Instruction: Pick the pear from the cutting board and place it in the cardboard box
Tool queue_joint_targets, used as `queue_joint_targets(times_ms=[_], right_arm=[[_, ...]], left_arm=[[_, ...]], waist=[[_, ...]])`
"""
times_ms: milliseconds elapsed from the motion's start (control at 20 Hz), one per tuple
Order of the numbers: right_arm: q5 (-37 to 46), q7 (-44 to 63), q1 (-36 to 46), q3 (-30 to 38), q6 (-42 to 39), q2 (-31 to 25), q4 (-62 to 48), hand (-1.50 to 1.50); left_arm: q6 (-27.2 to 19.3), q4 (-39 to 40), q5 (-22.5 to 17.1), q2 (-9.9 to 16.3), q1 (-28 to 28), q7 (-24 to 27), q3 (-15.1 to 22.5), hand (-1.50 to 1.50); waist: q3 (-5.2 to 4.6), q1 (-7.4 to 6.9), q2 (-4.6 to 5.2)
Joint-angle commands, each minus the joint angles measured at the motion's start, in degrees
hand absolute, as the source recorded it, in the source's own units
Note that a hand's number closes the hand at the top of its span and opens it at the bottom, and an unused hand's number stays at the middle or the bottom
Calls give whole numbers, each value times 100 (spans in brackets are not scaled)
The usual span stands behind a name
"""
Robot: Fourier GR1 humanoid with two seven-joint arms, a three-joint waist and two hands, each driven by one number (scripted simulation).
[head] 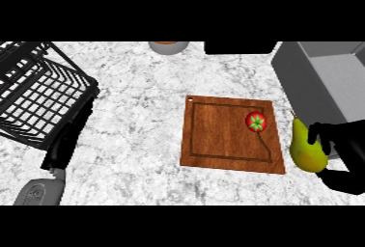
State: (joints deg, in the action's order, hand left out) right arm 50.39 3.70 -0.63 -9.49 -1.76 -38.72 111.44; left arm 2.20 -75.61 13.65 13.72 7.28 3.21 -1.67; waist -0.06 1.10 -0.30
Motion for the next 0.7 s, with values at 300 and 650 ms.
queue_joint_targets(times_ms=[300,650], right_arm=[[-1432,555,118,2560,-1025,-638,623,150],[-1723,181,729,3367,-1155,-721,-766,150]], left_arm=[[124,-683,-3,-53,-440,-192,132,0],[-29,-237,202,-212,95,-208,136,0]], waist=[[7,-96,0],[7,-127,32]])
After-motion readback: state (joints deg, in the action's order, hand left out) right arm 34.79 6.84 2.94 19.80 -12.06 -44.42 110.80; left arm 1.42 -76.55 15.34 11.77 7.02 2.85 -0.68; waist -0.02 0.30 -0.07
